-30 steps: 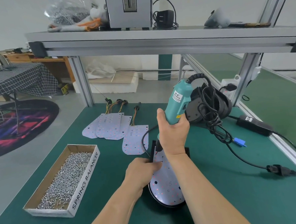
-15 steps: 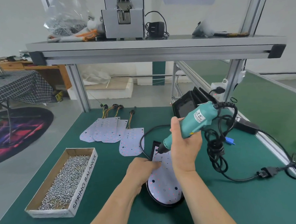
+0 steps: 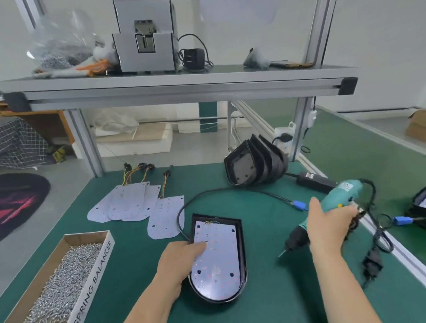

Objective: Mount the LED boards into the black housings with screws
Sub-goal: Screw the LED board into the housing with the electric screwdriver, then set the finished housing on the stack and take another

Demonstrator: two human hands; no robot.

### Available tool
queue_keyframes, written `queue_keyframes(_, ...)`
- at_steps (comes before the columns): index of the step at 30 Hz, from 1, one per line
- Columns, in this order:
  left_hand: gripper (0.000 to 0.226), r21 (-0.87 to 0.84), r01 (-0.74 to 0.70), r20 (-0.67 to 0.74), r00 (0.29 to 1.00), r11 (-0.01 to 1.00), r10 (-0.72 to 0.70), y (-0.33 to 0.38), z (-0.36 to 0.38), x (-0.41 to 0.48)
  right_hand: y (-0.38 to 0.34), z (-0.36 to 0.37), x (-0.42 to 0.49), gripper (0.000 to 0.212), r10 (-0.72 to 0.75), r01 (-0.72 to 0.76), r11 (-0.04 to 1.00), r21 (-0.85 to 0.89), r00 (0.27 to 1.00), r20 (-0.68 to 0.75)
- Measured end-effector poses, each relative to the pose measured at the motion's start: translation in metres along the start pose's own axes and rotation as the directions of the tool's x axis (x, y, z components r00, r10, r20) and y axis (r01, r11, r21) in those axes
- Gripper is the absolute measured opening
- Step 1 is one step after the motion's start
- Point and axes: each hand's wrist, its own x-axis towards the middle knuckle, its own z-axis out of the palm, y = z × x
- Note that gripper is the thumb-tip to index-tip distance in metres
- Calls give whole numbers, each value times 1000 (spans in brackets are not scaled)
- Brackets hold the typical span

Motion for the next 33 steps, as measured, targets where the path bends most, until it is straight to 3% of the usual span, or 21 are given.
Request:
queue_keyframes(3, 62, -32, -2, -32, 999, 999, 1, -3, 1, 5, 27, -7, 6, 73, 46, -49, 982, -182, 999, -22)
queue_keyframes(6, 66, -41, 6, -42, 999, 999, -8, -4, 1, 7, 24, -2, 9, 86, -121, 96, 924, -369, 992, -45)
queue_keyframes(8, 58, -35, 5, -35, 999, 999, -6, -5, 2, 6, 22, 4, 12, 83, -265, 207, 839, -503, 963, -45)
queue_keyframes(10, 57, -32, -5, -30, 1000, 999, 4, -5, 2, 6, 22, 13, 16, 78, -374, 340, 707, -621, 924, 80)
queue_keyframes(12, 64, -23, -8, -38, 999, 1000, 7, -4, 2, 8, 19, 28, 22, 70, -417, 505, 598, -622, 859, 297)
queue_keyframes(14, 73, -20, -12, -43, 999, 1000, 11, -4, 2, 8, 11, 48, 31, 67, -340, 581, 565, -585, 811, 477)
queue_keyframes(16, 84, -12, -21, -49, 999, 1000, 20, -4, 2, 8, 6, 63, 40, 67, -172, 600, 513, -614, 773, 611)
queue_keyframes(19, 79, -2, -26, -66, 997, 1000, 26, -4, 3, 7, 4, 75, 38, 61, -22, 695, 289, -659, 693, 721)
queue_keyframes(21, 68, -18, -22, -82, 996, 1000, 21, -2, 4, 6, 4, 76, 22, 49, -23, 754, 138, -642, 650, 759)
queue_keyframes(22, 64, -31, -23, -96, 995, 999, 20, -2, 5, 5, 3, 76, 13, 44, -11, 771, 116, -626, 631, 776)
queue_keyframes(24, 61, -42, -25, -130, 991, 999, 20, -1, 6, 5, 0, 73, -9, 36, 57, 783, 234, -576, 581, 812)
queue_keyframes(26, 58, -35, -21, -155, 988, 999, 15, 0, 7, 3, -4, 70, -31, 23, 124, 730, 474, -492, 498, 858)
queue_keyframes(27, 58, -28, -22, -163, 986, 999, 17, 1, 7, 2, -3, 68, -43, 16, 144, 671, 592, -446, 456, 878)
queue_keyframes(29, 58, 4, -33, -191, 981, 999, 33, 1, 8, -1, -1, 62, -68, 33, 184, 444, 814, -374, 413, 892)
queue_keyframes(31, 53, 35, -46, -211, 976, 998, 52, 0, 8, -3, 5, 55, -85, 39, 177, 306, 889, -341, 456, 872)
queue_keyframes(33, 51, 60, -53, -214, 975, 997, 65, -2, 8, -5, 11, 49, -92, 25, 141, 314, 889, -332, 502, 853)
